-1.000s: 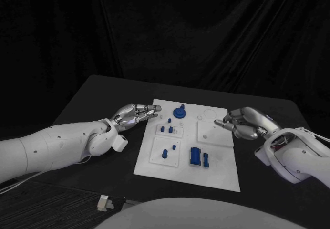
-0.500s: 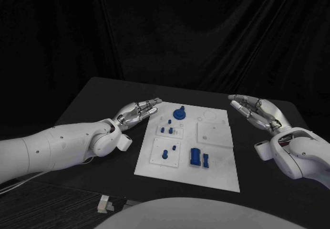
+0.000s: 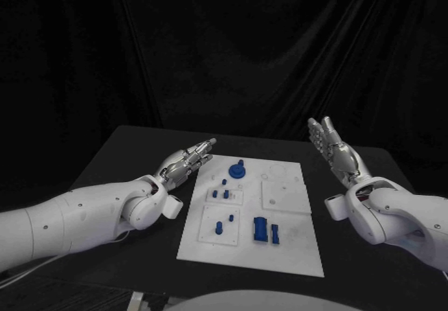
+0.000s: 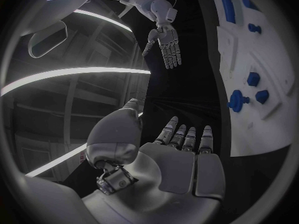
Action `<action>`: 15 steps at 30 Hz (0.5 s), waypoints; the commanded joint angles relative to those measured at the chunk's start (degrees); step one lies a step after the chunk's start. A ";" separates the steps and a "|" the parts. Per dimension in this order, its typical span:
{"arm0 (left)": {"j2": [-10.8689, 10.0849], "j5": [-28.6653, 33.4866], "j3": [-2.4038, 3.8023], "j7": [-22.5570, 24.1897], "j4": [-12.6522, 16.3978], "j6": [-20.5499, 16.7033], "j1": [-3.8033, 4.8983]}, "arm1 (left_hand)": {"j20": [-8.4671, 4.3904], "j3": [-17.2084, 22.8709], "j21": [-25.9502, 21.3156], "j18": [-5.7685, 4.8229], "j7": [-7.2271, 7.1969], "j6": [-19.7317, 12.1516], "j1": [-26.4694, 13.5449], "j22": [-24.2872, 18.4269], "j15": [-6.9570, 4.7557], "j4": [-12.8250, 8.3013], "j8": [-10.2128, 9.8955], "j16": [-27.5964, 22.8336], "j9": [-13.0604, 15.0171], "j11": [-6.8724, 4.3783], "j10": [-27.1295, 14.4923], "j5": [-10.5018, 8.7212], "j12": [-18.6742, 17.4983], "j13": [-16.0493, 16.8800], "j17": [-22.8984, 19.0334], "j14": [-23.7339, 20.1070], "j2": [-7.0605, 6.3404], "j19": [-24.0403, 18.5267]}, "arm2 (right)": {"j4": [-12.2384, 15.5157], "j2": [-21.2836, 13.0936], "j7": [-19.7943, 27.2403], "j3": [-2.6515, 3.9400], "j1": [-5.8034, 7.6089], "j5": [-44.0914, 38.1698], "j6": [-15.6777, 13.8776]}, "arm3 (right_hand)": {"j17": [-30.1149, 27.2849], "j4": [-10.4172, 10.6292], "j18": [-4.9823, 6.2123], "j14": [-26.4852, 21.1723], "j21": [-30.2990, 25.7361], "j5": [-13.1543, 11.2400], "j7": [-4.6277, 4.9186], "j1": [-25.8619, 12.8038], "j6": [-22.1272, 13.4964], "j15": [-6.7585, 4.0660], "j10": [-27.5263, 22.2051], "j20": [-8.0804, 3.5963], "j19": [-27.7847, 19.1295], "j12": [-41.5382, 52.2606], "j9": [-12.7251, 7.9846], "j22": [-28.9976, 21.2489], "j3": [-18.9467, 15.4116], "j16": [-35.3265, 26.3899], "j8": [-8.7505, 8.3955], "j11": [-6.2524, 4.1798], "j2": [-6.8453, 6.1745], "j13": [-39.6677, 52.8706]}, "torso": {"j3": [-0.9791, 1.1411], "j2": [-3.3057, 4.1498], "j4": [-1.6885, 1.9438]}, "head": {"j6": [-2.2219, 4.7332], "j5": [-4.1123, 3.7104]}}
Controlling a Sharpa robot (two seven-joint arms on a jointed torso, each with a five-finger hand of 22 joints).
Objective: Assemble the parts on the task board
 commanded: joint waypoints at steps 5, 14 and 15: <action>1.30 6.11 3.19 -3.08 4.36 -18.19 0.34 | -3.34 3.58 -0.33 -2.32 -0.20 -6.15 -19.45 -0.13 -0.68 -4.01 -0.49 -0.20 -0.27 -0.02 -0.81 -5.87 -3.68 -0.21 -0.05 0.06 -2.89 -0.04 | -2.56 5.29 4.02 4.11 -1.89 17.50 -6.02 | -0.05 -0.01 -0.39 -0.31 -0.20 -0.20 -0.02 -1.27 -0.20 -0.01 -0.17 -0.29 0.00 -0.20 -0.09 -0.05 0.14 -0.21 -0.20 0.01 0.03 -0.05 | 1.76 -0.13 -1.36 | 6.84 -3.22; 2.83 11.07 7.49 -6.23 9.59 -34.49 0.58 | -7.95 3.58 -0.33 -6.56 -0.20 -8.67 -27.68 -0.13 -0.68 -9.41 -0.49 -0.20 -0.27 -0.02 -0.81 -8.36 -3.68 -0.21 -0.05 0.06 -2.89 -0.04 | -4.49 9.47 6.13 7.51 -3.31 26.99 -8.80 | -0.05 -0.01 -0.39 -0.31 -0.20 -0.20 -0.02 -1.27 -0.20 -0.01 -0.17 -0.29 0.00 -0.20 -0.09 -0.05 0.14 -0.21 -0.20 0.01 0.03 -0.05 | 2.66 -0.21 -2.05 | 10.86 -5.17; 2.88 11.25 7.65 -6.34 9.78 -35.09 0.59 | -7.95 3.58 -0.33 -6.56 -0.20 -8.74 -27.95 -0.13 -0.68 -9.41 -0.49 -0.20 -0.27 -0.02 -0.81 -8.45 -3.68 -0.21 -0.05 0.06 -2.89 -0.04 | -4.52 9.56 6.17 7.57 -3.33 27.18 -8.85 | -0.05 -0.01 -0.39 -0.31 -0.20 -0.20 -0.02 -1.27 -0.20 -0.01 -0.17 -0.29 0.00 -0.20 -0.09 -0.05 0.14 -0.21 -0.20 0.01 0.03 -0.05 | 2.67 -0.21 -2.06 | 10.92 -5.19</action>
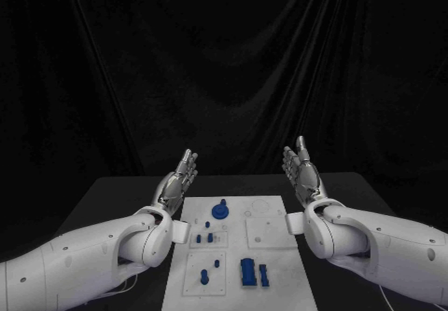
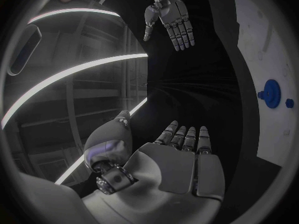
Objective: Assemble the parts on the task board
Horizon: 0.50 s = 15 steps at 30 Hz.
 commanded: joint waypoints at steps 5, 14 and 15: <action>0.71 5.65 1.64 -2.98 2.46 -15.77 0.23 | -2.53 0.25 -0.33 -2.03 0.07 -3.28 -10.34 -0.08 -0.57 -5.12 -0.27 -0.21 -0.07 0.01 -0.38 -3.12 -0.54 -0.06 -0.07 0.01 -0.26 0.01 | -0.38 0.56 2.51 0.48 -0.30 7.17 -3.43 | -0.06 -0.01 -0.40 -0.31 -0.20 -0.20 -0.02 -0.36 -0.20 -0.01 -0.18 -0.29 -0.01 -0.21 -0.05 -0.06 0.14 -0.21 -0.20 0.01 0.06 -0.06 | 0.43 -0.04 -0.35 | 0.89 -0.42; 0.85 6.11 2.04 -3.27 2.95 -17.29 0.26 | -2.53 0.25 -0.33 -2.03 0.07 -7.84 -14.87 -0.08 -0.57 -5.12 -0.27 -0.21 -0.07 0.01 -0.38 -7.42 -0.54 -0.06 -0.07 0.01 -0.26 0.01 | -0.38 0.56 2.51 0.48 -0.30 7.17 -3.43 | -0.06 -0.01 -0.40 -0.31 -0.20 -0.20 -0.02 -0.36 -0.20 -0.01 -0.18 -0.29 -0.01 -0.21 -0.05 -0.06 0.14 -0.21 -0.20 0.01 0.06 -0.06 | 0.43 -0.04 -0.35 | 0.89 -0.42; 0.85 6.11 2.04 -3.27 2.95 -17.29 0.26 | -2.53 0.25 -0.33 -2.03 0.07 -7.84 -15.24 -0.08 -0.57 -5.12 -0.27 -0.21 -0.07 0.01 -0.38 -7.42 -0.54 -0.06 -0.07 0.01 -0.26 0.01 | -0.38 0.56 2.51 0.48 -0.30 7.17 -3.43 | -0.06 -0.01 -0.40 -0.31 -0.20 -0.20 -0.02 -0.36 -0.20 -0.01 -0.18 -0.29 -0.01 -0.21 -0.05 -0.06 0.14 -0.21 -0.20 0.01 0.06 -0.06 | 0.43 -0.04 -0.35 | 0.89 -0.42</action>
